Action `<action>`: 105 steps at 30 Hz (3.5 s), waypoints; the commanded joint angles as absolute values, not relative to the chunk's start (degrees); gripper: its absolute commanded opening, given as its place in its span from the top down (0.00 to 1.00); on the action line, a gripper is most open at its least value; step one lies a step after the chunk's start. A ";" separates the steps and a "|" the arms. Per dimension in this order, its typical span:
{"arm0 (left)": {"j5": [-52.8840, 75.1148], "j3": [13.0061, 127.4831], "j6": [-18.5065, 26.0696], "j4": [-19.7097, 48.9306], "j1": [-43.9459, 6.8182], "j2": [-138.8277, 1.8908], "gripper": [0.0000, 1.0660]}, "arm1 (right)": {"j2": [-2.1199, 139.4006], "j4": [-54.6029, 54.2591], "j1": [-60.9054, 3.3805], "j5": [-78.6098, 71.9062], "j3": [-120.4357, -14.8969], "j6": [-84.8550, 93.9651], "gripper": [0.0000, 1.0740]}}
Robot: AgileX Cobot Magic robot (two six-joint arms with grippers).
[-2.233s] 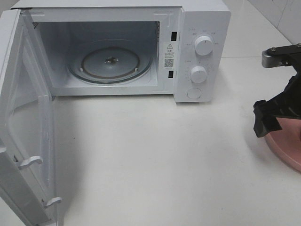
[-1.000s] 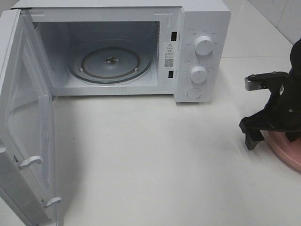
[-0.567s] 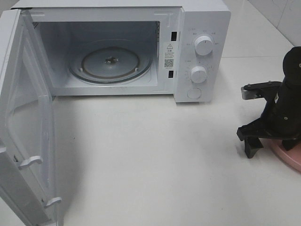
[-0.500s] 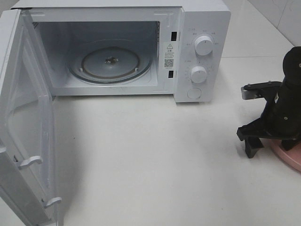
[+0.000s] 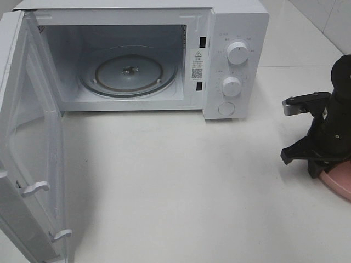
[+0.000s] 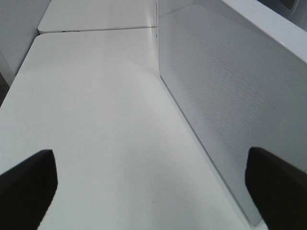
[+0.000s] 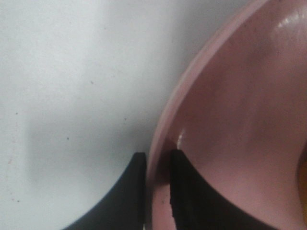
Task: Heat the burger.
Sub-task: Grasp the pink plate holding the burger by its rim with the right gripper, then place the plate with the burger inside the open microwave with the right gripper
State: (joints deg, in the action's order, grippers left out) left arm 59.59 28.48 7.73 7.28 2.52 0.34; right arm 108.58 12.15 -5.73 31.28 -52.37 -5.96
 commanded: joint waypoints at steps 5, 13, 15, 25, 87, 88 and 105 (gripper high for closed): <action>59.36 28.36 7.68 7.62 2.18 1.49 0.06 | 108.75 11.80 -5.67 30.25 -52.37 -7.68 1.00; 59.36 28.36 7.68 7.62 2.18 1.49 0.06 | 108.75 12.83 -5.79 31.11 -52.37 -9.74 1.00; 59.36 28.36 7.68 7.62 2.18 1.49 0.06 | 108.75 14.55 -6.65 32.03 -52.37 -11.46 1.00; 59.36 28.36 7.68 7.62 2.18 1.49 0.06 | 108.75 26.13 -11.17 36.15 -52.37 -22.06 1.00; 59.36 28.36 7.68 7.62 2.18 1.49 0.06 | 79.76 35.35 -40.57 60.16 -36.21 -31.97 1.00; 59.36 28.36 7.68 7.62 2.18 1.49 0.06 | 79.76 35.35 -40.57 60.16 -36.21 -31.97 1.00; 59.36 28.36 7.68 7.62 2.18 1.49 0.06 | 76.95 35.35 -56.04 64.80 -36.21 -34.66 1.00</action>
State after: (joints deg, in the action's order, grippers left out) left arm 59.59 28.48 7.73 7.28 2.52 0.34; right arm 77.52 32.54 -53.69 62.11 -36.33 -33.29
